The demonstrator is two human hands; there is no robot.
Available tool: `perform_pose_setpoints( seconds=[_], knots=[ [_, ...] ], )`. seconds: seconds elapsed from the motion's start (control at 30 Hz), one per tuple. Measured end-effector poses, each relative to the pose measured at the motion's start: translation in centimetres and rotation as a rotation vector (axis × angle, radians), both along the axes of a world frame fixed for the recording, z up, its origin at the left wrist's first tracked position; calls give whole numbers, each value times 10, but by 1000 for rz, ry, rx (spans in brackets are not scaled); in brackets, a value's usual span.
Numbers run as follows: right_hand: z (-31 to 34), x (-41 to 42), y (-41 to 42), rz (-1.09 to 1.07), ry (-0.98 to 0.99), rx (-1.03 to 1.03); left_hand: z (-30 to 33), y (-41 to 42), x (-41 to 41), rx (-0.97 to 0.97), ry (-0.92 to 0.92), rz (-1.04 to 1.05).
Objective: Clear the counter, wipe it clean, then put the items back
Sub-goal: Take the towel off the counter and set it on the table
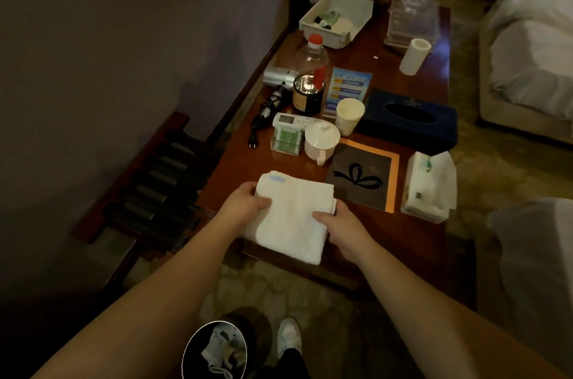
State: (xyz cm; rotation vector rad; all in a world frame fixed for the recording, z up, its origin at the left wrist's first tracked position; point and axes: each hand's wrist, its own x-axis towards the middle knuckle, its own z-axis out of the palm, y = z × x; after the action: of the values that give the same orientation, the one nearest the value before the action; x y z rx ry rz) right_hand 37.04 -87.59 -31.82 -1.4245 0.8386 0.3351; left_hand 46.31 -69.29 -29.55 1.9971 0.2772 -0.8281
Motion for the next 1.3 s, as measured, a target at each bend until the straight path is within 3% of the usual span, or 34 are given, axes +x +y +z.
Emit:
perform_pose_setpoints(
  seconds=[0.27,0.8,0.97,1.3],
  knots=[
    [-22,36,3,-8,27,-79,-24,0,43,-6,-33,-49],
    [-34,47,4,176,111,-451,-43,-11,48,233,-126,-185],
    [-14,40,-3,249,93,-547,-27,9,35,274,-156,-97],
    [51,-40,12,328,-40,-684,42,66,-88,61,-350,184]
  ],
)
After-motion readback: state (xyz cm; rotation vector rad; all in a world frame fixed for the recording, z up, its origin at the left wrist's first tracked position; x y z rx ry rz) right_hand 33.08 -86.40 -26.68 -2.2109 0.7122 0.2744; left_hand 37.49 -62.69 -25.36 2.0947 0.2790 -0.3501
